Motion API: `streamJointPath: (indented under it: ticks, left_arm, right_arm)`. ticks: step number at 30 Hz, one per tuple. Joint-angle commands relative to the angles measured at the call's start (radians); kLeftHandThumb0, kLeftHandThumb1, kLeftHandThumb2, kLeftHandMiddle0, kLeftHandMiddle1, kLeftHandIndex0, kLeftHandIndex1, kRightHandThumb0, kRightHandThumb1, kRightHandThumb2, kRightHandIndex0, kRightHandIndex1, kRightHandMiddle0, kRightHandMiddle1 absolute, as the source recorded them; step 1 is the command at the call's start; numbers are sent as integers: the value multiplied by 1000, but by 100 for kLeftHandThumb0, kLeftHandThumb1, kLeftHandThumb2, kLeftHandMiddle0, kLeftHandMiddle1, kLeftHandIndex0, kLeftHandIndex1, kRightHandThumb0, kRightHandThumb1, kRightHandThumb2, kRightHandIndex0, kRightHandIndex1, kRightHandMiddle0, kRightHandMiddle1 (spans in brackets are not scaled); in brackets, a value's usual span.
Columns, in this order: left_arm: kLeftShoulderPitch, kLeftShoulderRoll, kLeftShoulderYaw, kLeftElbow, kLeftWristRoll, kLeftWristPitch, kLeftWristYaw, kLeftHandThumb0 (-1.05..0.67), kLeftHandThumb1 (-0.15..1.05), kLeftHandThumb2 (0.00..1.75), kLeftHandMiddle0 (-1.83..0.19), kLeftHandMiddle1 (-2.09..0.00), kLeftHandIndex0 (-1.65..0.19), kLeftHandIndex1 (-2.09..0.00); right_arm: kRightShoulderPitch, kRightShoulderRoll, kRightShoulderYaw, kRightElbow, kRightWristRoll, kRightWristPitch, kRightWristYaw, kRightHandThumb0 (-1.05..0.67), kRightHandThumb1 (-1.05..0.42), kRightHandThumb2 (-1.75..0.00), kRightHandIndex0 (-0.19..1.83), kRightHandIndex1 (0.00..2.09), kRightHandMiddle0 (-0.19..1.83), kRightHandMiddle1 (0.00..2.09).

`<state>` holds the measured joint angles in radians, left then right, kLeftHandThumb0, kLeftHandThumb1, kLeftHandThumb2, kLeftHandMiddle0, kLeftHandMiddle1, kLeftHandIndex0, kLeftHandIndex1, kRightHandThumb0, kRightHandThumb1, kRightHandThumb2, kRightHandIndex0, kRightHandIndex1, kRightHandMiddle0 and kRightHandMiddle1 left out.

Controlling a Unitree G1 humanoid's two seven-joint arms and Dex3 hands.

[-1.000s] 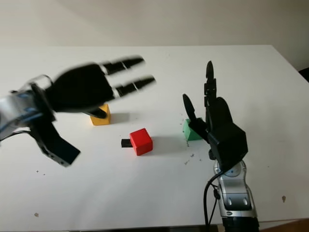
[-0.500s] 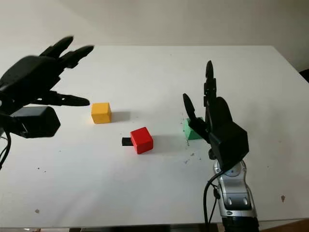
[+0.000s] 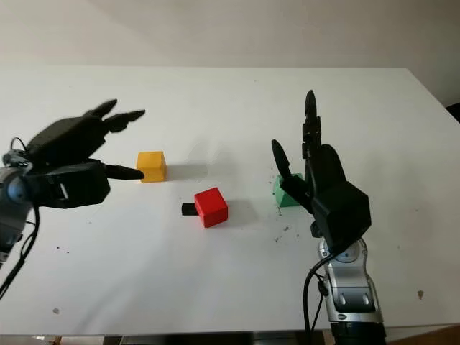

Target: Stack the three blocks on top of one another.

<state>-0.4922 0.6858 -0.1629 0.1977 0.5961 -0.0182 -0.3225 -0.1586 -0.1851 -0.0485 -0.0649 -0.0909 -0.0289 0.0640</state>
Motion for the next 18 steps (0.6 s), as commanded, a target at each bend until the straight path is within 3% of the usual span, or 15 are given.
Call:
streamJointPath:
  ticks: [1,18]
  left_arm:
    - [-34,-14,-20,26,9,-20,17,-79,95,3,6,-6,-18,-7]
    - [-211,-66,-188,307,226,-83,226,-67,89,5,-3,-7,-32,-10]
  right_arm:
    - [-6,-10,-7,-12,4,-1,3,-77,-105,-54,-19,0,-19,2]
    - [-9,-18,-17,-3,11,3,13,-79,-105,-55,-19,0,-19,1]
